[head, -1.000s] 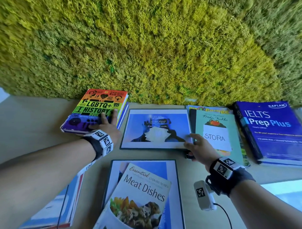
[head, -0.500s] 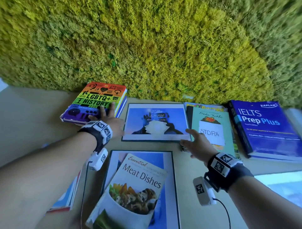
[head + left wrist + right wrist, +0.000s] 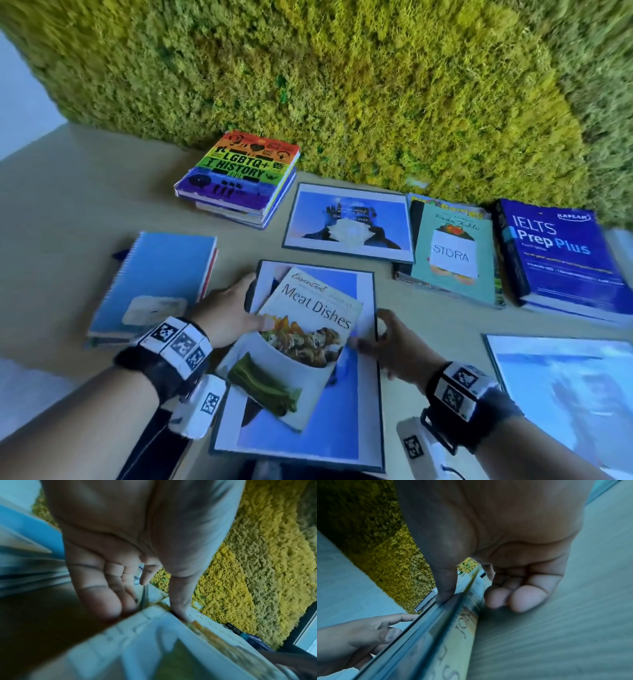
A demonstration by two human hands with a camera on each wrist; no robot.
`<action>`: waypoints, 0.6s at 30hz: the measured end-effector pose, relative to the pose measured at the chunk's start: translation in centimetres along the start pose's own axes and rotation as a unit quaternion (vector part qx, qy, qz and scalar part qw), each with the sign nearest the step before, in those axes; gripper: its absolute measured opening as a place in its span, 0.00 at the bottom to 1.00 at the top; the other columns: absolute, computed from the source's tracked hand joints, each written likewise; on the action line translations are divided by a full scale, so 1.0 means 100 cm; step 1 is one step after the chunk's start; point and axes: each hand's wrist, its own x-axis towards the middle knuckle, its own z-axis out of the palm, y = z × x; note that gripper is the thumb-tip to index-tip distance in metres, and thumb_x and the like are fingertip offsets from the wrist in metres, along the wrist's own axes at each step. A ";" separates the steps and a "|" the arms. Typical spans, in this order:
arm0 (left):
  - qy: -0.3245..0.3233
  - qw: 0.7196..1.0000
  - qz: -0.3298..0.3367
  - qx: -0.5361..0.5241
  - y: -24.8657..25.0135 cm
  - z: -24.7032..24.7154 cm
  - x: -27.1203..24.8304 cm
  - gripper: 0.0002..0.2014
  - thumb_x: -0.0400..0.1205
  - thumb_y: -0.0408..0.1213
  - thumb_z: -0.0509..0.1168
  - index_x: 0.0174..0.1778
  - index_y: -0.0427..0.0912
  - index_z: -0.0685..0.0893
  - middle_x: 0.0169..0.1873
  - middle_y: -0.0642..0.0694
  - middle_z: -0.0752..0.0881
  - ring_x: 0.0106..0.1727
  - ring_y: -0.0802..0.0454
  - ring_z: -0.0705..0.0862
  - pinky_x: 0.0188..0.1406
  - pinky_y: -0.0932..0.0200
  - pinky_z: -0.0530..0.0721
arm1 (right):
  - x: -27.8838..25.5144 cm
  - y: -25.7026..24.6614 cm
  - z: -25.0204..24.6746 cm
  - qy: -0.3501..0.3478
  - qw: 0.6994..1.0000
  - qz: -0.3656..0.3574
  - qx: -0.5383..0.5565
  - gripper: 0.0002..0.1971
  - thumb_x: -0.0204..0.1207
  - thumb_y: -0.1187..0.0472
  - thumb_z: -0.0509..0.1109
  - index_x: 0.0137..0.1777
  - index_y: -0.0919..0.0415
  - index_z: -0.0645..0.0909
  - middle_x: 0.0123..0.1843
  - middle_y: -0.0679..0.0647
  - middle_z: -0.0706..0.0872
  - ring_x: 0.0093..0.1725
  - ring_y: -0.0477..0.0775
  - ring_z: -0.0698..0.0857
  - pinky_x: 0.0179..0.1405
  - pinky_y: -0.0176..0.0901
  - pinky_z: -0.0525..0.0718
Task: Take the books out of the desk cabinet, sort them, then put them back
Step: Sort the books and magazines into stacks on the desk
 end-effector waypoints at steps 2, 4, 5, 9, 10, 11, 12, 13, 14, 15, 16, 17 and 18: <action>0.016 1.000 -0.013 -0.017 -0.005 0.003 0.002 0.43 0.80 0.57 0.73 0.87 0.49 0.60 0.80 0.41 0.76 0.69 0.40 0.82 0.56 0.54 0.81 | -0.001 0.000 0.001 0.008 1.000 -0.007 -0.006 0.42 0.70 0.35 0.79 0.78 0.51 0.66 0.41 0.59 0.87 0.26 0.53 0.81 0.25 0.47 0.80; 0.023 0.999 -0.026 -0.022 -0.012 0.004 0.006 0.37 0.80 0.55 0.73 0.82 0.45 0.70 0.73 0.39 0.82 0.52 0.42 0.87 0.52 0.53 0.85 | -0.002 0.001 0.000 0.015 1.000 -0.014 -0.023 0.43 0.69 0.34 0.79 0.78 0.50 0.66 0.41 0.59 0.88 0.29 0.54 0.83 0.26 0.49 0.83; 0.029 0.999 -0.028 -0.028 -0.016 0.003 0.008 0.31 0.80 0.54 0.73 0.75 0.43 0.76 0.67 0.38 0.85 0.43 0.44 0.87 0.46 0.53 0.85 | -0.003 0.002 -0.001 0.019 0.999 -0.016 -0.028 0.42 0.70 0.34 0.79 0.79 0.49 0.66 0.42 0.59 0.89 0.30 0.55 0.85 0.28 0.49 0.84; 0.067 0.994 -0.002 -0.089 -0.031 -0.002 0.009 0.16 0.80 0.51 0.74 0.49 0.42 0.82 0.35 0.45 0.84 0.35 0.45 0.81 0.32 0.54 0.70 | -0.008 0.006 -0.013 0.063 0.996 -0.042 -0.042 0.33 0.78 0.40 0.74 0.79 0.48 0.70 0.45 0.54 0.88 0.40 0.51 0.86 0.41 0.50 0.85; 0.068 0.990 0.013 -0.125 -0.034 -0.002 0.010 0.15 0.80 0.51 0.74 0.47 0.43 0.81 0.31 0.46 0.82 0.32 0.45 0.78 0.32 0.53 0.69 | -0.011 0.006 -0.016 0.084 0.994 -0.052 -0.040 0.29 0.79 0.41 0.74 0.78 0.48 0.72 0.45 0.53 0.88 0.40 0.51 0.85 0.43 0.49 0.84; 0.067 0.982 0.036 -0.172 -0.035 -0.003 0.010 0.16 0.77 0.53 0.75 0.46 0.45 0.81 0.31 0.44 0.82 0.33 0.41 0.79 0.34 0.52 0.72 | -0.013 0.004 -0.020 0.105 0.992 -0.064 -0.038 0.26 0.80 0.43 0.73 0.76 0.48 0.75 0.45 0.53 0.88 0.41 0.50 0.85 0.45 0.48 0.84; 0.069 0.970 0.057 -0.225 -0.036 -0.002 0.012 0.18 0.73 0.56 0.74 0.45 0.46 0.82 0.34 0.41 0.86 0.38 0.35 0.83 0.39 0.49 0.77 | -0.016 0.002 -0.021 0.123 0.989 -0.077 -0.040 0.24 0.80 0.44 0.73 0.73 0.48 0.77 0.47 0.53 0.88 0.44 0.50 0.86 0.46 0.46 0.83; 0.071 0.958 0.073 -0.269 -0.038 -0.001 0.014 0.21 0.69 0.59 0.73 0.46 0.46 0.83 0.38 0.40 0.89 0.44 0.33 0.86 0.45 0.47 0.80 | -0.018 -0.001 -0.022 0.134 0.986 -0.091 -0.043 0.22 0.80 0.44 0.73 0.72 0.48 0.79 0.48 0.52 0.88 0.46 0.50 0.87 0.46 0.45 0.83; 0.068 0.945 0.089 -0.306 -0.036 -0.001 0.015 0.22 0.67 0.61 0.71 0.46 0.47 0.85 0.41 0.41 0.90 0.48 0.34 0.87 0.50 0.47 0.80 | -0.021 -0.004 -0.021 0.135 0.985 -0.102 -0.041 0.21 0.80 0.44 0.73 0.70 0.48 0.80 0.49 0.51 0.89 0.48 0.49 0.87 0.47 0.46 0.83; 0.061 0.934 0.099 -0.338 -0.034 0.000 0.015 0.20 0.66 0.60 0.72 0.45 0.49 0.86 0.41 0.46 0.91 0.47 0.39 0.87 0.52 0.49 0.78 | -0.023 -0.007 -0.020 0.128 0.985 -0.112 -0.030 0.20 0.81 0.43 0.73 0.70 0.47 0.80 0.50 0.50 0.89 0.48 0.49 0.87 0.47 0.48 0.85; 0.059 0.923 0.103 -0.366 -0.028 -0.001 0.013 0.16 0.68 0.58 0.73 0.44 0.52 0.86 0.39 0.50 0.90 0.45 0.46 0.86 0.53 0.50 0.76 | -0.024 -0.010 -0.017 0.113 0.986 -0.118 -0.017 0.20 0.81 0.42 0.72 0.70 0.46 0.80 0.51 0.50 0.89 0.48 0.50 0.88 0.49 0.53 0.88; 0.061 0.910 0.106 -0.397 -0.020 -0.001 0.010 0.13 0.69 0.55 0.73 0.43 0.52 0.87 0.38 0.54 0.89 0.44 0.52 0.84 0.54 0.51 0.75 | -0.027 -0.013 -0.015 0.094 0.988 -0.122 0.008 0.20 0.81 0.42 0.72 0.71 0.45 0.79 0.52 0.50 0.89 0.48 0.51 0.89 0.51 0.57 0.89; 0.060 0.895 0.112 -0.428 -0.013 0.000 0.011 0.12 0.71 0.53 0.74 0.44 0.50 0.87 0.38 0.54 0.87 0.44 0.54 0.83 0.54 0.51 0.74 | -0.029 -0.016 -0.012 0.072 0.989 -0.116 0.047 0.22 0.82 0.42 0.71 0.73 0.46 0.77 0.53 0.51 0.88 0.48 0.51 0.90 0.50 0.57 0.90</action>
